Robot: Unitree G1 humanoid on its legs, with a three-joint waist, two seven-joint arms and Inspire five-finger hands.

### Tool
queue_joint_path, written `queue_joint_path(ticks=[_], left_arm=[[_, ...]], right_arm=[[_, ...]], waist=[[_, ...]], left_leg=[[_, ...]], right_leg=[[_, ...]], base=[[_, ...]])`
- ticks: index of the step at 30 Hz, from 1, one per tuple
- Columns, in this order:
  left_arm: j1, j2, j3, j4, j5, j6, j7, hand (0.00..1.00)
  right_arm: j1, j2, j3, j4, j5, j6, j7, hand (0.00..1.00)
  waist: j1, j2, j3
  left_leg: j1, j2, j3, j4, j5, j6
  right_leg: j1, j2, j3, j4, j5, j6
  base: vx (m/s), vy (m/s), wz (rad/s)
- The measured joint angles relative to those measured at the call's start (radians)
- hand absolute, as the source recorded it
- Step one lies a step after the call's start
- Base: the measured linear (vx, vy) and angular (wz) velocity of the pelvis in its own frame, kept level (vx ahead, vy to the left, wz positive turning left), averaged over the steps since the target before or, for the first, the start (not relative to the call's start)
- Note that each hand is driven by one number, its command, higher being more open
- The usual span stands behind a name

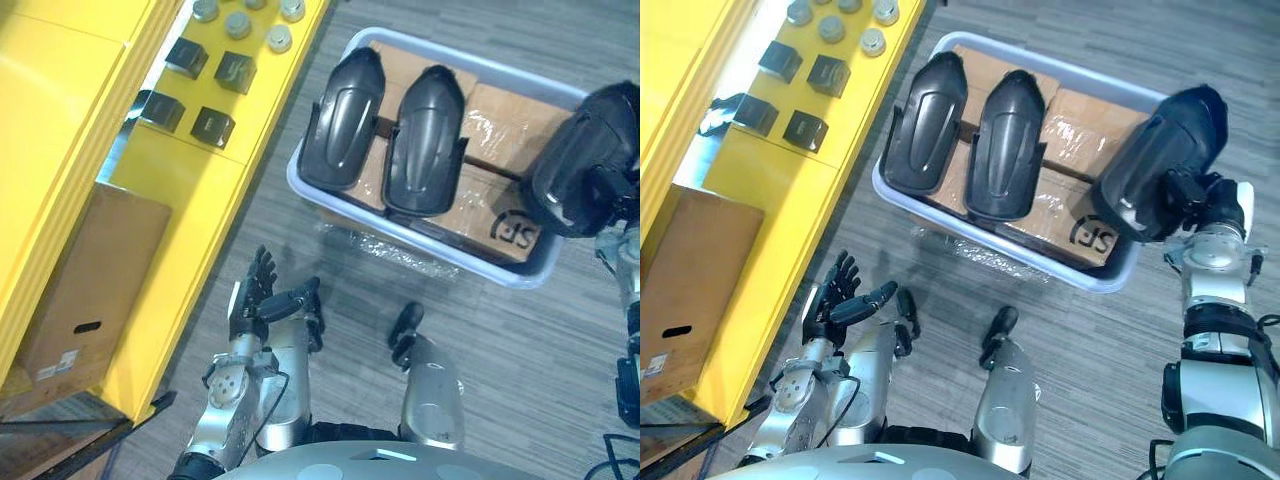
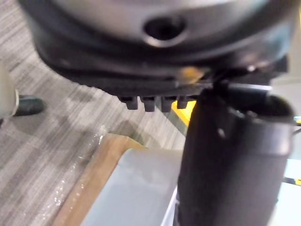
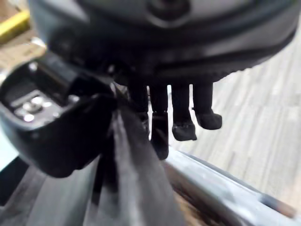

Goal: Walk over and take three plastic housings, then place them on the shelf

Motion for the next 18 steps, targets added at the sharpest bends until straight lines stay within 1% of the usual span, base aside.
queue_joint_path(ticks=[1, 3, 4, 6, 7, 8, 9, 10, 11, 12, 13, 15, 17, 18], left_arm=[[0.004, 0.001, 0.006, -0.009, 0.0, -0.001, -0.005, 1.0], [0.002, 0.001, 0.013, -0.013, 0.0, -0.001, -0.014, 1.0], [0.003, 0.001, 0.016, -0.015, 0.0, -0.001, -0.014, 1.0], [0.013, -0.002, 0.037, -0.026, -0.014, 0.0, -0.031, 1.0], [0.017, -0.002, 0.045, -0.036, -0.017, 0.003, -0.033, 1.0], [0.03, -0.006, 0.064, -0.067, -0.044, 0.01, -0.038, 1.0], [0.038, -0.021, 0.092, -0.107, -0.07, 0.014, -0.042, 1.0], [0.041, -0.027, 0.105, -0.129, -0.085, 0.014, -0.042, 1.0], [0.047, -0.036, 0.137, -0.172, -0.087, 0.014, -0.042, 1.0], [0.046, -0.038, 0.169, -0.218, -0.091, 0.017, -0.047, 1.0], [0.042, -0.038, 0.182, -0.239, -0.096, 0.021, -0.053, 1.0], [0.011, -0.026, 0.218, -0.341, -0.125, 0.063, -0.087, 1.0], [-0.024, -0.005, 0.224, -0.384, -0.139, 0.098, -0.12, 1.0], [-0.053, 0.01, 0.221, -0.403, -0.164, 0.128, -0.144, 1.0]], right_arm=[[0.018, 0.018, -0.019, -0.047, -0.027, -0.013, -0.019, 0.0], [0.052, 0.044, -0.042, -0.128, -0.078, -0.016, -0.057, 0.0], [0.063, 0.054, -0.048, -0.151, -0.094, -0.016, -0.068, 0.0], [0.118, 0.102, -0.065, -0.246, -0.156, -0.017, -0.104, 0.0], [0.134, 0.114, -0.066, -0.27, -0.165, -0.017, -0.11, 0.0], [0.166, 0.137, -0.076, -0.32, -0.208, -0.017, -0.116, 0.0], [0.208, 0.142, -0.077, -0.374, -0.251, -0.017, -0.124, 0.0], [0.225, 0.142, -0.078, -0.401, -0.274, -0.017, -0.128, 0.0], [0.253, 0.144, -0.079, -0.451, -0.319, -0.019, -0.136, 0.0], [0.273, 0.146, -0.08, -0.499, -0.359, -0.024, -0.139, 0.0], [0.281, 0.146, -0.082, -0.518, -0.381, -0.029, -0.139, 0.0], [0.292, 0.146, -0.085, -0.597, -0.476, -0.064, -0.139, 0.0], [0.292, 0.146, -0.085, -0.63, -0.514, -0.095, -0.139, 0.0], [0.292, 0.146, -0.083, -0.646, -0.539, -0.114, -0.139, 0.0]], waist=[[-0.002, -0.02, -0.004], [-0.004, -0.048, -0.021], [-0.004, -0.055, -0.028], [-0.007, -0.08, -0.07], [-0.008, -0.086, -0.081], [-0.013, -0.093, -0.1], [-0.016, -0.094, -0.126], [-0.016, -0.095, -0.134], [-0.018, -0.094, -0.158], [-0.027, -0.093, -0.183], [-0.029, -0.093, -0.192], [-0.033, -0.092, -0.228], [-0.033, -0.091, -0.252], [-0.033, -0.091, -0.266]], left_leg=[[0.023, 0.0, 0.005, -0.014, 0.001, -0.002], [0.056, -0.001, 0.018, -0.041, 0.005, -0.009], [0.064, -0.002, 0.021, -0.048, 0.006, -0.01], [0.094, -0.004, 0.028, -0.079, 0.009, -0.016], [0.101, -0.004, 0.031, -0.085, 0.01, -0.018], [0.12, -0.007, 0.032, -0.099, 0.013, -0.023], [0.136, -0.012, 0.031, -0.113, 0.014, -0.025], [0.146, -0.016, 0.031, -0.121, 0.017, -0.028], [0.162, -0.022, 0.033, -0.136, 0.018, -0.03], [0.172, -0.027, 0.033, -0.147, 0.019, -0.031], [0.175, -0.028, 0.033, -0.151, 0.019, -0.031], [0.208, -0.036, 0.046, -0.17, 0.019, -0.032], [0.225, -0.04, 0.052, -0.18, 0.019, -0.032], [0.232, -0.041, 0.054, -0.185, 0.019, -0.032]], right_leg=[[0.021, 0.004, 0.0, -0.018, 0.002, 0.001], [0.052, 0.009, 0.001, -0.047, 0.006, 0.005], [0.06, 0.013, 0.001, -0.055, 0.007, 0.007], [0.093, 0.022, -0.002, -0.099, 0.015, 0.013], [0.103, 0.025, -0.005, -0.109, 0.017, 0.014], [0.128, 0.028, -0.014, -0.13, 0.02, 0.018], [0.151, 0.032, -0.022, -0.153, 0.023, 0.023], [0.163, 0.035, -0.024, -0.165, 0.026, 0.027], [0.181, 0.037, -0.028, -0.184, 0.03, 0.032], [0.196, 0.037, -0.035, -0.204, 0.034, 0.038], [0.202, 0.037, -0.037, -0.21, 0.036, 0.04], [0.233, 0.036, -0.037, -0.241, 0.049, 0.052], [0.247, 0.035, -0.038, -0.253, 0.056, 0.059], [0.254, 0.035, -0.04, -0.259, 0.059, 0.063]], base=[[0.07, -0.009, -0.05], [0.08, 0.005, -0.06], [0.13, -0.016, -0.05], [0.15, -0.011, -0.01], [0.13, -0.001, 0.05], [0.13, -0.015, 0.11], [0.13, -0.017, 0.12], [0.12, -0.019, 0.1], [0.12, -0.007, 0.07], [0.11, 0.0, 0.07], [0.11, 0.015, 0.03], [0.08, 0.016, -0.08], [0.05, 0.025, -0.07], [0.04, 0.026, -0.05]])
